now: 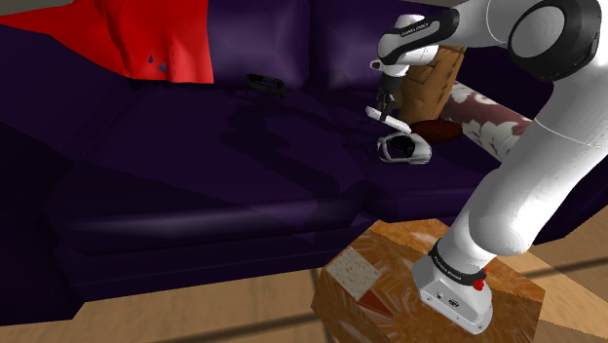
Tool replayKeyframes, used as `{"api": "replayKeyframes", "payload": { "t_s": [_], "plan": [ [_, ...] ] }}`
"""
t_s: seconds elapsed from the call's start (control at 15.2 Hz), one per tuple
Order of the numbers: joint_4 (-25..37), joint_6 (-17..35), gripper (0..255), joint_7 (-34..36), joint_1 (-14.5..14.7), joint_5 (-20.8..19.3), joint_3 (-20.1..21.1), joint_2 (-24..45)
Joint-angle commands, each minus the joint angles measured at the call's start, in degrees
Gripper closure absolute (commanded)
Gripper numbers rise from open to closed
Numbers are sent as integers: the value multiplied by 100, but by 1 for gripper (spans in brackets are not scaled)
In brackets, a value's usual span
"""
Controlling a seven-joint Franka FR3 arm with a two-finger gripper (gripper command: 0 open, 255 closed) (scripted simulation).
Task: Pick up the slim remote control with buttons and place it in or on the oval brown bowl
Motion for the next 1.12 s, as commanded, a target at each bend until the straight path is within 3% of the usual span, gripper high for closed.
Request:
{"api": "replayKeyframes", "payload": {
  "t_s": [0.0, 0.79, 1.06],
  "plan": [
    [101, -151, 255, 20, 1, -42, 0, -62],
    [796, -1030, 255, 120, 28, -181, 35, -290],
    [727, -1029, 255, -370, -221, -264, -234, -390]
  ]
}}
